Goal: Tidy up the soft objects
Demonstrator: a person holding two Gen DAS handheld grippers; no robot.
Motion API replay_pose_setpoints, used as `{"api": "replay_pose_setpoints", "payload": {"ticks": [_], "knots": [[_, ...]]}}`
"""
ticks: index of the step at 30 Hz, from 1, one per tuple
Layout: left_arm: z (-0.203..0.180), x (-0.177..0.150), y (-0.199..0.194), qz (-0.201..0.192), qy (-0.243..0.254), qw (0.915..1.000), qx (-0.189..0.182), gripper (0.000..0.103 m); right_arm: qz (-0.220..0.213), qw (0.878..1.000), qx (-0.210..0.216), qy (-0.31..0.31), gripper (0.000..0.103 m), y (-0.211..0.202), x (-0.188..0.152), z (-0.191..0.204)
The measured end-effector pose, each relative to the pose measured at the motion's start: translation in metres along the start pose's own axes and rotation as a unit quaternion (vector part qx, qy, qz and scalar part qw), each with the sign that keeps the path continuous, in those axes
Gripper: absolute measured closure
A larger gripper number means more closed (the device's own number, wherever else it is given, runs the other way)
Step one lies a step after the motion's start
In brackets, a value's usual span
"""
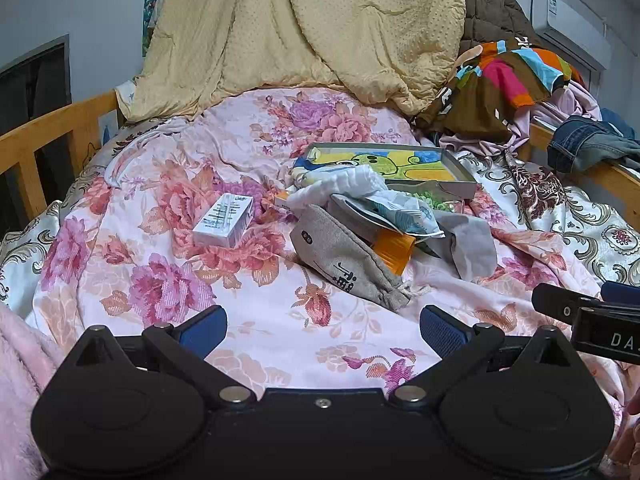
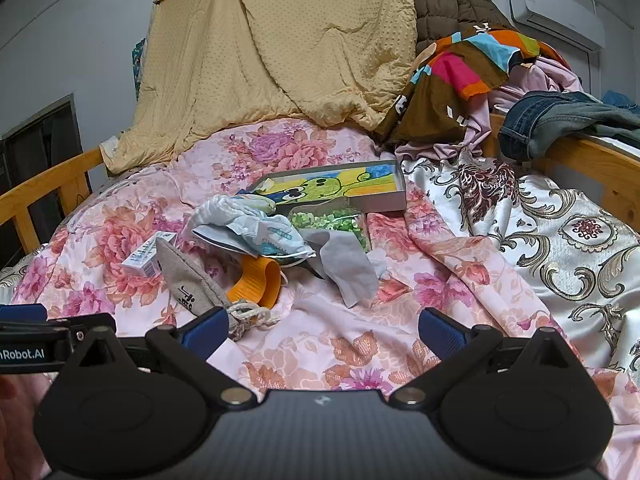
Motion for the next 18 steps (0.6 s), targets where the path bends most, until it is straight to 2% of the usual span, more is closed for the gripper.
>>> {"api": "replay_pose_setpoints", "payload": {"ticks": [18], "knots": [[-0.0021,-0.0024,0.0008,0.002,-0.002,1.0,0.0,0.001,0.006,1.0,0.002,0.001,0.0,0.0004,-0.0021,0.001]]}}
Point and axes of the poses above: each gripper's, at about its wrist camera, not at the fingertips, and y roughly the way its jaws point, z to its left, x to its top, the point moved 2 cm from there along y, roughly the way its jaws point, and after that the axes turned 4 degrees about x, right-handed, at the moved point
